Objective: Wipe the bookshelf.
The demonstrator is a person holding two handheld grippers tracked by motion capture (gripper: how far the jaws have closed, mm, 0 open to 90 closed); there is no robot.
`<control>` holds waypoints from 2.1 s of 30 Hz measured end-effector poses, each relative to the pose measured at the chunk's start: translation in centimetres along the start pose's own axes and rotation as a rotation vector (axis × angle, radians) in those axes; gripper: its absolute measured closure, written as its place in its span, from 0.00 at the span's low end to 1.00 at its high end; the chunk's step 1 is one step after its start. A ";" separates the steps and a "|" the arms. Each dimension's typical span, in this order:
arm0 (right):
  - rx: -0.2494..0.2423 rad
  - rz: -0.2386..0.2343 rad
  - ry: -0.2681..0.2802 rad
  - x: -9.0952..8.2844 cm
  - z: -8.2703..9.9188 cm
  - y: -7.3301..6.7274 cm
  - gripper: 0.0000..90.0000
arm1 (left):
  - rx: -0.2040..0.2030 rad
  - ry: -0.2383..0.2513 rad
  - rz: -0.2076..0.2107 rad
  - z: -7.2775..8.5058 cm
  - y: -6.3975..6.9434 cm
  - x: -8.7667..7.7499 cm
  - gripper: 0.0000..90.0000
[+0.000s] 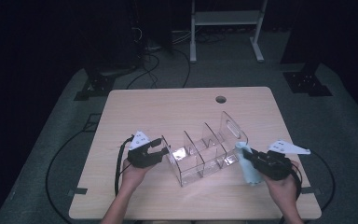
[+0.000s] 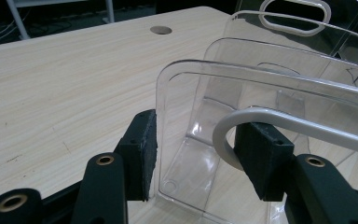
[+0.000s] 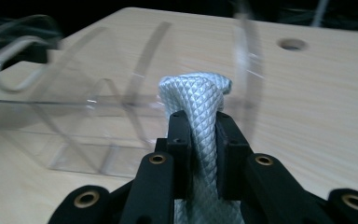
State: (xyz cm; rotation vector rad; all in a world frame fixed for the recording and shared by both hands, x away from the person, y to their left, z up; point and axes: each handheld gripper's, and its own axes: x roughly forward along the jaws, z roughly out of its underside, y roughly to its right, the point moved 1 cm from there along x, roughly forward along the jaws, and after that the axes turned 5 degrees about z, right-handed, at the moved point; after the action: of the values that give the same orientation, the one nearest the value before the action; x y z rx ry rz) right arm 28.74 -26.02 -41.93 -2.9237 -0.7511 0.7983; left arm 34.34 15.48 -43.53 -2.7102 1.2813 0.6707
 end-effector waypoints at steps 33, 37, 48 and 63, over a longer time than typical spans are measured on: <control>-0.002 -0.099 -0.079 5.1 1.1 -1.7 0.87 | 0.002 0.006 0.015 0.1 -0.6 -0.2 0.53; 0.064 -0.028 -0.055 5.0 0.6 0.8 0.87 | 0.004 0.005 0.017 0.1 -0.6 -0.1 0.53; -0.011 -0.138 -0.037 5.0 0.3 -3.3 0.87 | 0.009 0.002 0.018 0.0 -0.6 -0.1 0.52; -0.029 -0.140 -0.016 5.1 0.0 -4.4 0.87 | 0.023 -0.006 0.024 -0.1 -0.3 0.1 0.51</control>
State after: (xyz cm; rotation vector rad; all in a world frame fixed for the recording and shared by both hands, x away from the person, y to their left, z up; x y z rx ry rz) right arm 30.68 -19.80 -43.71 -2.8538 -0.9637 0.8050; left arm 34.66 15.55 -43.50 -2.6767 1.3142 0.6621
